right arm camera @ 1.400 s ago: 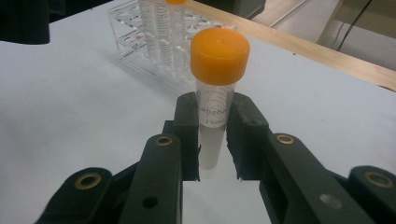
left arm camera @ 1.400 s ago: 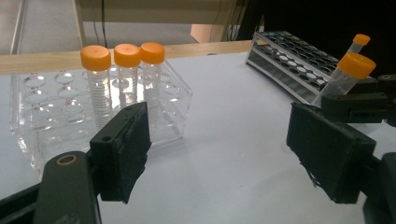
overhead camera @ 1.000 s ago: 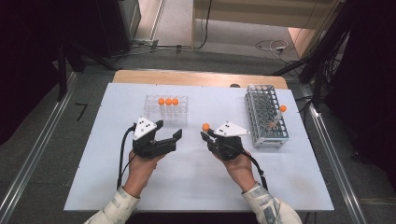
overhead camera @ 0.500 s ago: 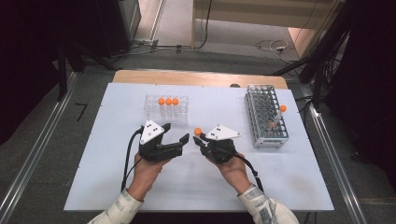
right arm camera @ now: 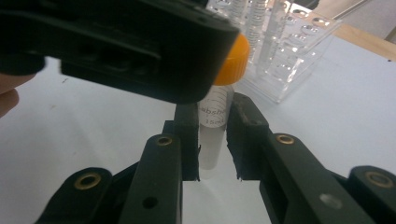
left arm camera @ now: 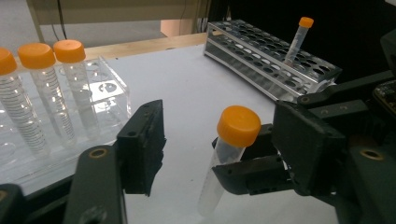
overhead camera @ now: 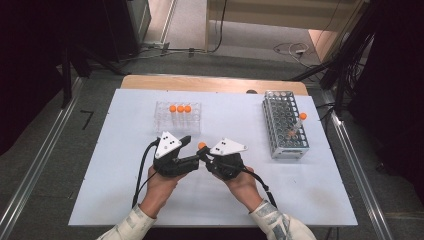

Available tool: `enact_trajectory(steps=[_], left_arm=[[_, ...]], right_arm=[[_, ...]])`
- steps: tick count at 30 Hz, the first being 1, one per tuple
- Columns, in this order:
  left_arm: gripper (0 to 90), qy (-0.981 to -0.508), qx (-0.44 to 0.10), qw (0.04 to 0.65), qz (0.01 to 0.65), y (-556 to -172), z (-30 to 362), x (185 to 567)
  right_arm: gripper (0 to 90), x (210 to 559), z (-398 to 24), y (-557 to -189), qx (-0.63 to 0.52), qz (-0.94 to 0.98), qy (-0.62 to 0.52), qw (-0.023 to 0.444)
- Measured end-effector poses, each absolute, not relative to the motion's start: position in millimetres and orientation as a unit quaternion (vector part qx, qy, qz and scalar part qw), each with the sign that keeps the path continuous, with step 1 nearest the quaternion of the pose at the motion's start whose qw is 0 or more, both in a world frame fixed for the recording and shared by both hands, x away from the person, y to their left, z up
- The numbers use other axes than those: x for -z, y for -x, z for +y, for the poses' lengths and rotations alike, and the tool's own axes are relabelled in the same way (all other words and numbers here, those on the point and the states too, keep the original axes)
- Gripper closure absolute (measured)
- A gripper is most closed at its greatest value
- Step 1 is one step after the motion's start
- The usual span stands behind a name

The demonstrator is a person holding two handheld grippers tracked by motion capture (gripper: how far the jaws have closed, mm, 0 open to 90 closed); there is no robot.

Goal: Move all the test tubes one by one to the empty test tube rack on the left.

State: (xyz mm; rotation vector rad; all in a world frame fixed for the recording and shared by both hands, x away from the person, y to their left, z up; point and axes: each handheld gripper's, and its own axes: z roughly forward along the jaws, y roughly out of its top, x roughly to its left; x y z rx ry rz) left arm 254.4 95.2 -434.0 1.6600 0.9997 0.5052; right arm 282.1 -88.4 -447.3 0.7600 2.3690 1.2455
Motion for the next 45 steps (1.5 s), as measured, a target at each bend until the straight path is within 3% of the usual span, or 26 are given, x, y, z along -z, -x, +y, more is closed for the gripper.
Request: enact_trajectory(steps=[5, 20, 26, 36, 45], left_arm=[[48.0, -0.703, -0.206, 0.540, 0.413, -254, 94, 436], [66.5, -0.712, -0.202, 0.541, 0.399, -254, 90, 439], [68.5, -0.713, -0.199, 0.541, 0.399, -256, 89, 440], [68.8, -0.693, -0.209, 0.547, 0.421, -265, 104, 434], [68.8, -0.670, -0.218, 0.547, 0.453, -282, 125, 422]], right_arm=[[72.6, 447, -87, -280, -0.446, 0.835, -0.270, 0.174], [72.6, 444, -87, -278, -0.452, 0.834, -0.268, 0.167], [71.5, 445, -90, -278, -0.453, 0.833, -0.271, 0.165], [34.5, 444, -98, -281, -0.455, 0.831, -0.282, 0.147], [26.2, 445, -118, -283, -0.452, 0.820, -0.317, 0.152]])
